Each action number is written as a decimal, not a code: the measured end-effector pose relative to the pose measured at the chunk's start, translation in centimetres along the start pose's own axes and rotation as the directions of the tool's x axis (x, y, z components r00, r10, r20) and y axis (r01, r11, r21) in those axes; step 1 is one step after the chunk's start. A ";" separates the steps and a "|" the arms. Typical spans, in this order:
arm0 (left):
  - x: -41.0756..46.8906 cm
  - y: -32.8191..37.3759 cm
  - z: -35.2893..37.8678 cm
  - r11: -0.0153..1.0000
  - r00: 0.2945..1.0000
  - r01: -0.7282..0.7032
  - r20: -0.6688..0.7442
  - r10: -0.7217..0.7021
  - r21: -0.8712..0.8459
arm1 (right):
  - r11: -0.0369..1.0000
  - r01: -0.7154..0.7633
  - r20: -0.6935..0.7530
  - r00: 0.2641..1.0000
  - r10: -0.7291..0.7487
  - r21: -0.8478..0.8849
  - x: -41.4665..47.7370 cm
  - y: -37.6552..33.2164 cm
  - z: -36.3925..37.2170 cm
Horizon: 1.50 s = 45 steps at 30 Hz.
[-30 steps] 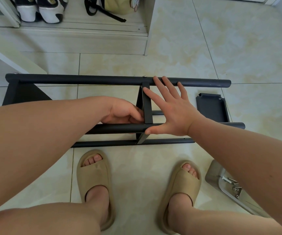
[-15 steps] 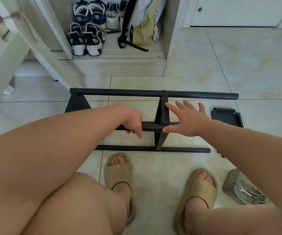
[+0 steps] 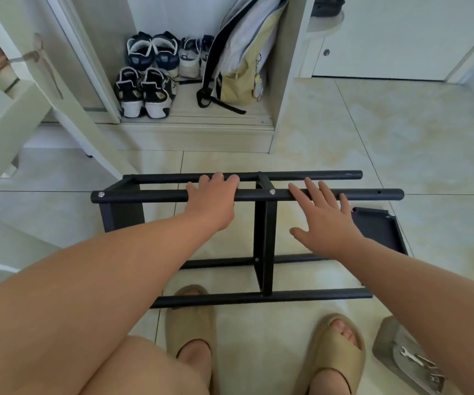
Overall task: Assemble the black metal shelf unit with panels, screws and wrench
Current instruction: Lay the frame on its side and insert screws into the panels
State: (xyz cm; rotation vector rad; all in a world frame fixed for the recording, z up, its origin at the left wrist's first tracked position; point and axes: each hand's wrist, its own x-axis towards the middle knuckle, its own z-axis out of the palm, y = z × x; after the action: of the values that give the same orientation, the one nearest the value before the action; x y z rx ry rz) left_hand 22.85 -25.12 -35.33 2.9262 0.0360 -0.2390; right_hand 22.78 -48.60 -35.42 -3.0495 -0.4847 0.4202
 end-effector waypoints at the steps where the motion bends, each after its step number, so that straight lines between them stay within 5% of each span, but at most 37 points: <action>1: 0.6 -0.5 0.4 1.000 1.000 -0.002 -0.027 0.002 -0.005 | 1.000 0.013 -0.021 1.000 -0.013 -0.019 0.9 0.2 0.3; 7: 7.6 -2.1 3.2 0.998 0.990 0.028 -0.139 -0.020 0.053 | 0.999 0.025 -0.144 0.989 -0.029 -0.033 8.1 1.4 3.0; 18: 18.7 -4.1 12.5 0.993 0.998 0.055 -0.013 -0.054 0.108 | 0.999 -0.032 -0.088 0.996 0.032 0.006 20.2 3.7 12.1; 29: 15.6 -1.3 10.0 0.995 0.992 0.075 0.092 -0.081 0.066 | 1.000 -0.012 0.004 1.000 0.012 0.005 14.9 5.5 8.3; 37: 7.5 9.6 5.4 0.969 0.946 -0.238 0.245 0.213 0.073 | 0.993 -0.099 0.054 0.993 0.103 -0.064 0.5 12.3 4.2; 45: 0.3 20.7 8.3 0.812 0.767 -0.583 0.316 0.559 -0.022 | 0.965 -0.263 0.161 0.952 0.261 -0.014 -11.7 19.8 5.8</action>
State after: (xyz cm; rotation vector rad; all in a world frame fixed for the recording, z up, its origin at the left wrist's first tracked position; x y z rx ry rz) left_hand 22.70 -47.12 -39.26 2.7621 -0.9214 -0.5966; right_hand 16.47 -71.09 -39.31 -3.0954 -0.0773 0.6812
